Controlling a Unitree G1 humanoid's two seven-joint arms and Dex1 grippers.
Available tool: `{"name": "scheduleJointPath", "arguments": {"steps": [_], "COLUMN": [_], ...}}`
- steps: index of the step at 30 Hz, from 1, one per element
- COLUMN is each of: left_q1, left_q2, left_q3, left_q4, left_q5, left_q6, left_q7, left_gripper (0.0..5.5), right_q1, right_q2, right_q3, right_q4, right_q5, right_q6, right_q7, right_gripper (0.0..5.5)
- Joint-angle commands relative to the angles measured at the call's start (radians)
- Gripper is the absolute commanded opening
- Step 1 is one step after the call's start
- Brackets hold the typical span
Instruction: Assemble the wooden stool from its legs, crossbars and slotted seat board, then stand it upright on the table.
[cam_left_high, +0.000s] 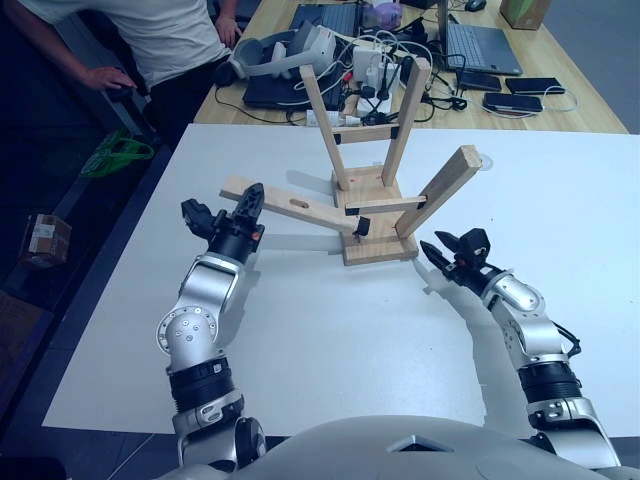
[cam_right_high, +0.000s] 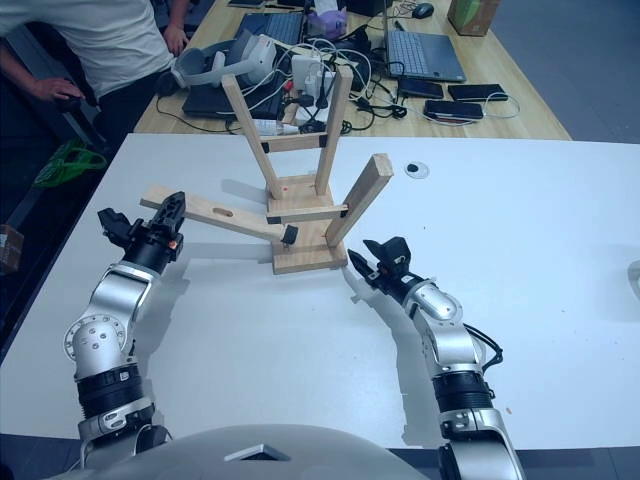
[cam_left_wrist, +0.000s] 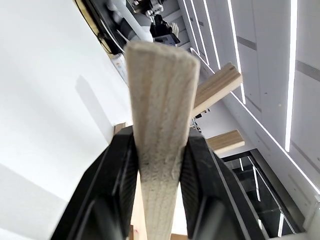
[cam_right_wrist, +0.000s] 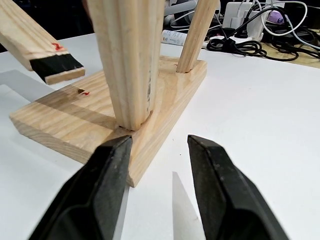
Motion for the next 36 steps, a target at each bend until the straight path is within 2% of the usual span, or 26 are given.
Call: {"name": "scheduleJointPath", "arguments": {"steps": [1, 5, 10, 16, 27, 36], "left_q1": [-0.002, 0.015, 0.07, 0.08, 0.006, 0.092], "left_q2": [-0.013, 0.001, -0.019, -0.034, -0.075, -0.078], "left_q3": [-0.015, -0.056, -0.148, -0.156, -0.144, -0.159], "left_q4": [-0.002, -0.054, -0.257, -0.39, -0.376, -0.302], "left_q5": [0.087, 0.167, 0.231, 0.248, 0.247, 0.277], "left_q6": [-0.044, -0.043, -0.001, 0.014, 0.005, 0.044], "left_q7": [0.023, 0.024, 0.099, 0.226, 0.3, 0.276], "left_gripper": [1.02, 1.02, 1.02, 1.01, 1.01, 1.01], "right_q1": [-0.027, -0.04, -0.055, -0.039, -0.039, -0.043], "right_q2": [0.005, 0.012, 0.005, 0.011, 0.01, 0.015], "right_q3": [-0.009, -0.014, -0.034, -0.043, -0.045, -0.048], "right_q4": [0.014, 0.03, 0.051, 0.037, 0.026, 0.03], "right_q5": [-0.012, -0.02, -0.03, -0.037, -0.046, -0.046], "right_q6": [-0.008, -0.018, -0.034, -0.035, -0.028, -0.029], "right_q7": [-0.012, -0.026, -0.048, -0.061, -0.072, -0.08], "right_gripper": [2.03, 2.03, 2.03, 2.03, 2.03, 2.03]}}
